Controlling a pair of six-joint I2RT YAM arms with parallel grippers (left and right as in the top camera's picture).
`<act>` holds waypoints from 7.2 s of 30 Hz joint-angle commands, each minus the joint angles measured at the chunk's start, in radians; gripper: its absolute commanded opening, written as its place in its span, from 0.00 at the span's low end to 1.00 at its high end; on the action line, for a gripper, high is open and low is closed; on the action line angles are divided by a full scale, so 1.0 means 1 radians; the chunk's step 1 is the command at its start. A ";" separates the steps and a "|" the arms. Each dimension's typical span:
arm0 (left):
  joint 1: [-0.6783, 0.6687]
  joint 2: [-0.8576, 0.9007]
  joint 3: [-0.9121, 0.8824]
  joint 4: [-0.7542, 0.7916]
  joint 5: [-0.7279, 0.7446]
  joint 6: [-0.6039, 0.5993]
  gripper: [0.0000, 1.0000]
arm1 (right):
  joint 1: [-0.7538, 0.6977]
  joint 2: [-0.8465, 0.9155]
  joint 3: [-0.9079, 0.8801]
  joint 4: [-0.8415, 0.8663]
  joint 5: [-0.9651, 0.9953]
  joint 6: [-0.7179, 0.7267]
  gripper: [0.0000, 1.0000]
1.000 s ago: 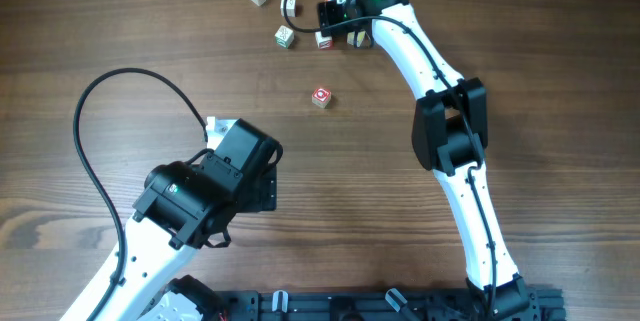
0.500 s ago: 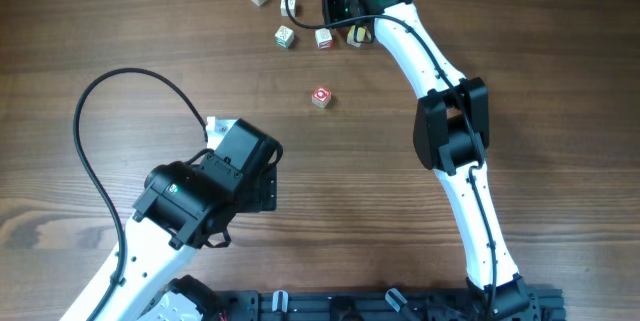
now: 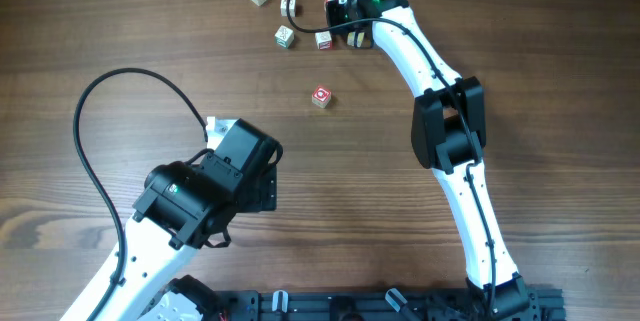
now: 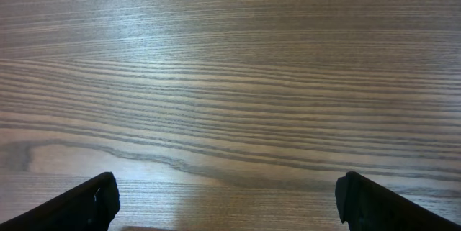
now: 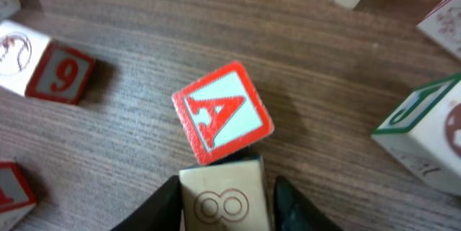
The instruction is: Form a circle
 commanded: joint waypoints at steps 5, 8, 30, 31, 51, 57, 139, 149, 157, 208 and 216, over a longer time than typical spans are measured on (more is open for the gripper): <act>0.005 -0.008 -0.004 0.000 -0.013 -0.002 1.00 | -0.006 -0.019 0.004 0.010 0.029 0.000 0.23; 0.005 -0.007 -0.005 0.000 -0.013 -0.002 1.00 | -0.006 -0.093 0.004 -0.008 0.029 -0.004 0.23; 0.005 -0.007 -0.004 0.000 -0.013 -0.002 1.00 | -0.006 -0.451 -0.202 -0.727 -0.006 -0.209 0.08; 0.005 -0.007 -0.005 0.000 -0.013 -0.002 1.00 | -0.006 -0.451 -0.243 -0.703 -0.009 -0.209 0.07; 0.005 -0.007 -0.005 0.000 -0.013 -0.002 1.00 | -0.041 -0.895 -0.483 -0.821 -0.055 -0.081 0.05; 0.005 -0.007 -0.005 0.000 -0.013 -0.002 1.00 | -0.040 -1.167 -0.993 -0.335 -0.054 -0.064 0.05; 0.005 -0.007 -0.005 0.000 -0.013 -0.002 1.00 | 0.103 -0.772 -1.445 0.811 -0.058 -0.131 0.41; 0.005 -0.007 -0.005 0.000 -0.013 -0.002 1.00 | 0.103 -0.780 -1.411 0.815 -0.006 -0.069 0.65; 0.005 -0.007 -0.005 0.000 -0.013 -0.002 1.00 | 0.098 -0.813 -1.407 0.798 0.038 0.003 0.68; 0.005 -0.007 -0.005 0.000 -0.013 -0.002 1.00 | 0.019 -0.837 -1.468 0.612 -0.055 0.558 0.04; 0.005 -0.007 -0.005 0.000 -0.013 -0.002 1.00 | 0.034 -0.836 -1.469 0.616 -0.074 0.566 0.05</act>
